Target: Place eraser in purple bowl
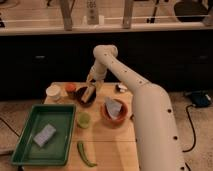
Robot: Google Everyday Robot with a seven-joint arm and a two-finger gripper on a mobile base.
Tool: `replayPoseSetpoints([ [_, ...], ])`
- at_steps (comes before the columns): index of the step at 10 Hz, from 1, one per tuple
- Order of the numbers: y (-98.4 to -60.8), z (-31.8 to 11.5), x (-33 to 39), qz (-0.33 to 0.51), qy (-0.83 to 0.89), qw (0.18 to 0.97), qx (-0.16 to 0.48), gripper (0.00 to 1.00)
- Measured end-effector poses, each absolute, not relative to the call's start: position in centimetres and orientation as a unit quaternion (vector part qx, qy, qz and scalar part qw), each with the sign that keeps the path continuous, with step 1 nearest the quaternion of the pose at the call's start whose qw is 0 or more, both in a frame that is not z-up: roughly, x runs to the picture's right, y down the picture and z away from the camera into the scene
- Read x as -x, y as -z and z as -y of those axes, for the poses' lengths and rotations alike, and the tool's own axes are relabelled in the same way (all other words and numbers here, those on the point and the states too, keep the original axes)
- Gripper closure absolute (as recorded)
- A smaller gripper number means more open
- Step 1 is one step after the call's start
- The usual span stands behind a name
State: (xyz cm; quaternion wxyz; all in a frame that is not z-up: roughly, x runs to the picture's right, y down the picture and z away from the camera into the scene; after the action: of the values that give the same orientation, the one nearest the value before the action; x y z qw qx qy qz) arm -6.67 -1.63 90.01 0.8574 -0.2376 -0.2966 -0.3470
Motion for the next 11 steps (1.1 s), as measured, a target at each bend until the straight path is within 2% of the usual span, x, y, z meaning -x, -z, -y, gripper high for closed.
replayPoseSetpoints([
  [11,-90.1,1.9,4.9,0.326,0.324,0.859,0.226,0.2],
])
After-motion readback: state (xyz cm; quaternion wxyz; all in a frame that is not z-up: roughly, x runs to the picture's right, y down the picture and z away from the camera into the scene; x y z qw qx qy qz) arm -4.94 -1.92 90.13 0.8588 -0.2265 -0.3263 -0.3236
